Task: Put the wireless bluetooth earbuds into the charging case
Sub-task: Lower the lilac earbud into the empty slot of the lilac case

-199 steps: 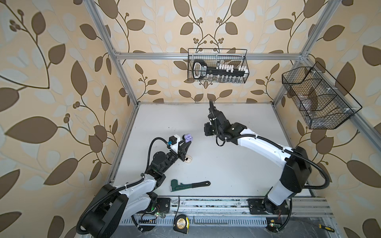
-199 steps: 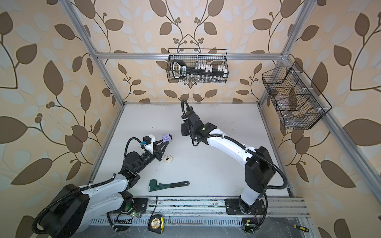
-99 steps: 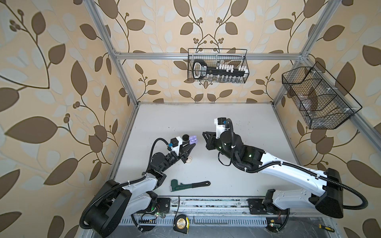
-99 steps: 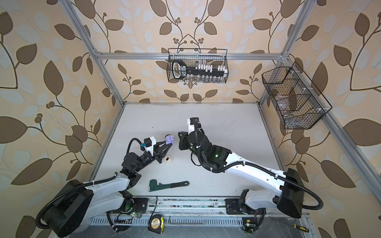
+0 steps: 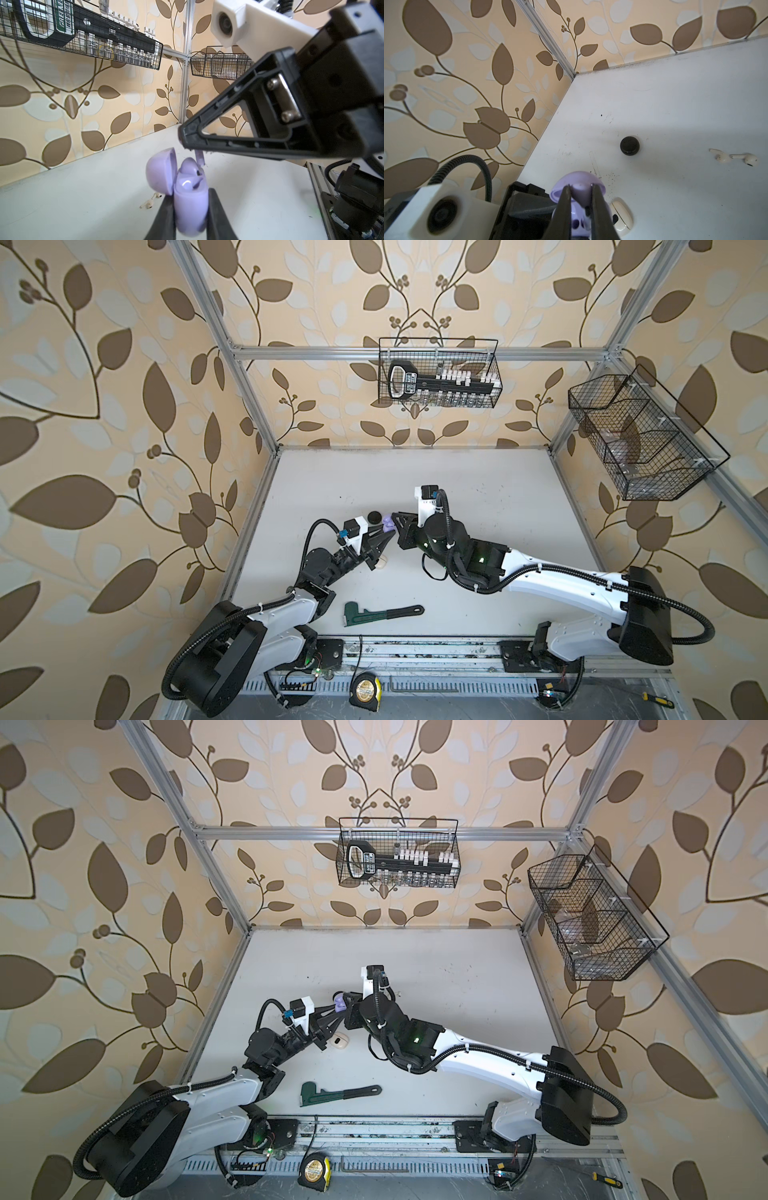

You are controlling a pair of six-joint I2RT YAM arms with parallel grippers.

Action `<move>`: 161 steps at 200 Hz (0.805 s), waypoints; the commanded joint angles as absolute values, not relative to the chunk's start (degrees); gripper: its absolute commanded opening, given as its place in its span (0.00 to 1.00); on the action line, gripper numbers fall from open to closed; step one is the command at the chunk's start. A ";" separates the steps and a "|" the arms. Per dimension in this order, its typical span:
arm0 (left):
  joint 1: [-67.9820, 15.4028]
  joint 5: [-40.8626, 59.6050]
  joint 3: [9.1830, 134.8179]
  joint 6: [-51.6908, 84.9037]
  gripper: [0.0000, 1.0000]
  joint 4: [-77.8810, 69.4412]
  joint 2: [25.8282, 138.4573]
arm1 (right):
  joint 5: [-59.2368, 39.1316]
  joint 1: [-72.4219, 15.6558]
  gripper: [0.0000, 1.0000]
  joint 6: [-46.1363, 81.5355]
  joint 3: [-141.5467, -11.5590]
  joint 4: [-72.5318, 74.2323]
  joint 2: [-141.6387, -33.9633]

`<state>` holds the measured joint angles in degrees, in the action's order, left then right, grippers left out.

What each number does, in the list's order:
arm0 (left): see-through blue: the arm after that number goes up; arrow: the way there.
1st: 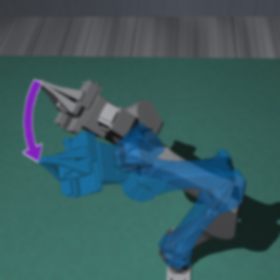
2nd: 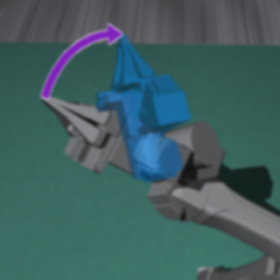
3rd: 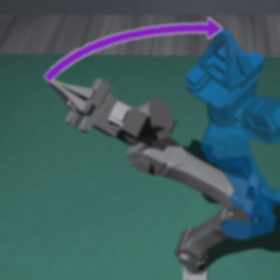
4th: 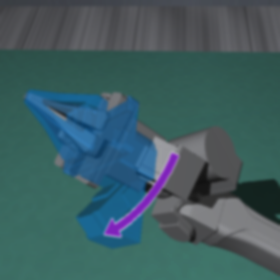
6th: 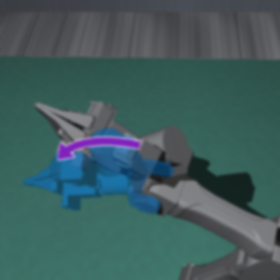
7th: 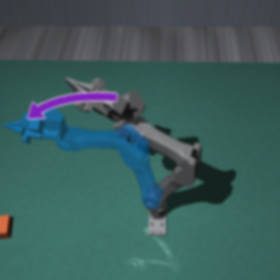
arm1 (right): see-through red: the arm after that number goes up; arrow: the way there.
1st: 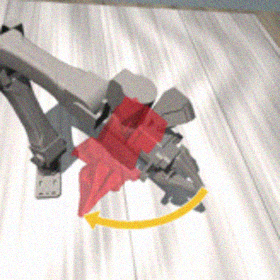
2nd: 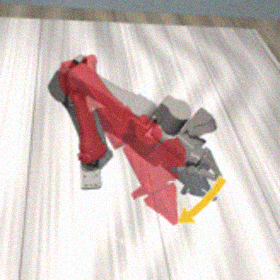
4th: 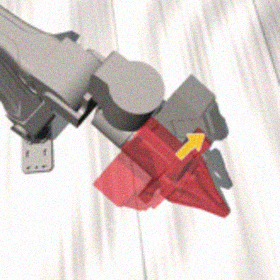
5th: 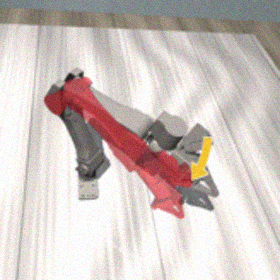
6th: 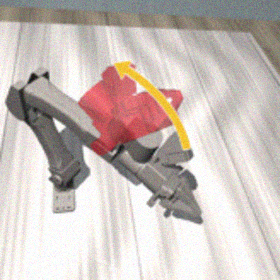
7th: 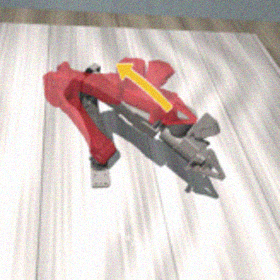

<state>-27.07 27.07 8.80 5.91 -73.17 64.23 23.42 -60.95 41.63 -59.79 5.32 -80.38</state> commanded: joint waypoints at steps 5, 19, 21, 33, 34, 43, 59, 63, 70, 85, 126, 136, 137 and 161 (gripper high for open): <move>-27.56 28.30 8.70 5.45 0.00 -76.94 63.64 | 25.10 -61.91 0.11 41.90 -61.76 7.48 -80.57; -27.58 28.23 8.78 5.45 0.00 -76.90 63.72 | 25.30 -62.14 0.11 41.51 -62.09 7.21 -80.50; -27.57 28.22 8.81 5.45 0.00 -76.90 63.72 | 25.35 -62.20 0.11 41.47 -62.17 7.14 -80.44; -27.56 28.21 8.79 5.45 0.00 -76.87 63.81 | 25.51 -62.31 0.11 41.09 -62.40 6.88 -80.27; -27.58 28.21 8.79 5.45 0.00 -76.84 63.81 | 25.54 -62.31 0.11 41.07 -62.40 6.82 -80.21; -27.60 28.26 8.79 5.49 0.00 -76.89 63.81 | 25.90 -62.49 0.11 40.87 -62.66 6.69 -80.35; -27.51 28.30 8.79 5.45 0.00 -76.78 63.81 | 26.28 -62.70 0.11 40.37 -63.01 6.60 -80.72; -27.59 28.22 8.79 5.45 0.00 -76.81 63.81 | 26.40 -62.75 0.11 40.39 -63.08 6.59 -80.78; -27.56 28.28 8.79 5.46 0.00 -76.73 63.81 | 26.53 -62.81 0.11 40.34 -63.11 6.67 -81.03; -27.55 28.22 8.79 5.47 0.00 -76.72 63.83 | 26.64 -62.79 0.11 40.18 -63.41 6.69 -81.85; -27.56 28.29 8.79 5.52 0.00 -76.66 63.72 | 26.49 -62.81 0.10 39.93 -64.69 6.12 -84.43; -27.55 28.21 8.79 5.54 0.00 -76.67 63.62 | 26.46 -62.84 0.10 40.08 -64.63 6.20 -84.71; -27.53 28.21 8.79 5.54 0.00 -76.70 63.58 | 26.50 -62.84 0.10 40.08 -64.57 6.17 -84.72; -27.53 27.96 8.75 5.54 0.00 -76.56 63.37 | 26.61 -62.96 0.10 40.54 -63.76 6.30 -84.72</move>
